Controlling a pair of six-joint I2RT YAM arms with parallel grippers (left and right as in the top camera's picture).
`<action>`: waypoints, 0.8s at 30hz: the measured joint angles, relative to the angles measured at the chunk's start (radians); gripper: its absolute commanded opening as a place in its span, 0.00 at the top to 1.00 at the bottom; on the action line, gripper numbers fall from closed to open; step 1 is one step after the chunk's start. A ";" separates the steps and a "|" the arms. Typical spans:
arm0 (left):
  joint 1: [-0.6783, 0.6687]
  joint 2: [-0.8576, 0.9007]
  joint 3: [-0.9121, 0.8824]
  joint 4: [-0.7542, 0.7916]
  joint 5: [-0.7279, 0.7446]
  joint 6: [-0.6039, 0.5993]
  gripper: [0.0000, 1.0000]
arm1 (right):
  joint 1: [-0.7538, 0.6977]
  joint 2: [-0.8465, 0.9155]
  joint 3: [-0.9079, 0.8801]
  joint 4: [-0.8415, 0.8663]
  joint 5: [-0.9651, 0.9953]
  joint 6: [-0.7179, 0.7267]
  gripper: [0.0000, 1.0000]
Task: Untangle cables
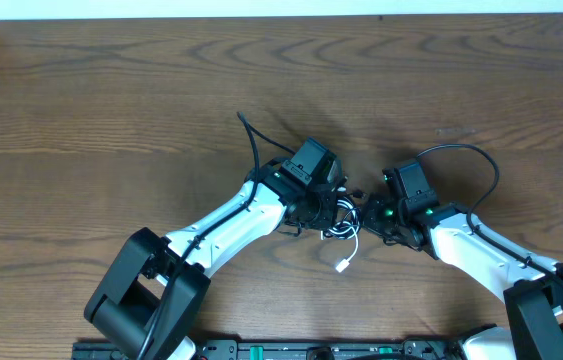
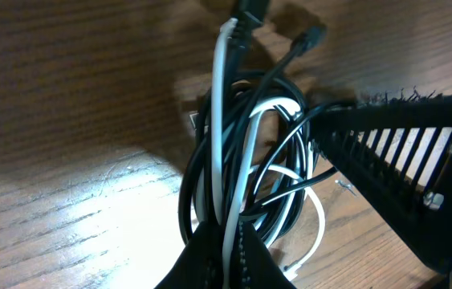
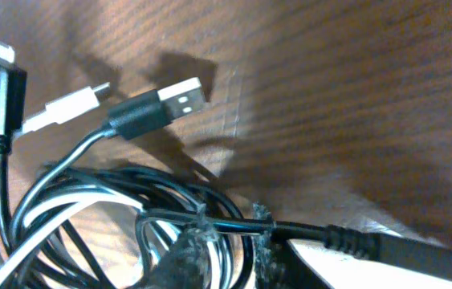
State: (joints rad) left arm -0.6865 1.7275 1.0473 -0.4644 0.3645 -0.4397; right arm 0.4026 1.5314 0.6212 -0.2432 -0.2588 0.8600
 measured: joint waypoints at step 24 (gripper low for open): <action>-0.008 0.000 0.000 0.000 0.016 0.000 0.93 | -0.061 -0.220 0.222 -0.407 0.234 -0.396 0.98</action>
State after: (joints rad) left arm -0.6945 1.7275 1.0473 -0.4641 0.3801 -0.4397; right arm 0.3412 1.3117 0.8429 -0.6498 -0.0246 0.4637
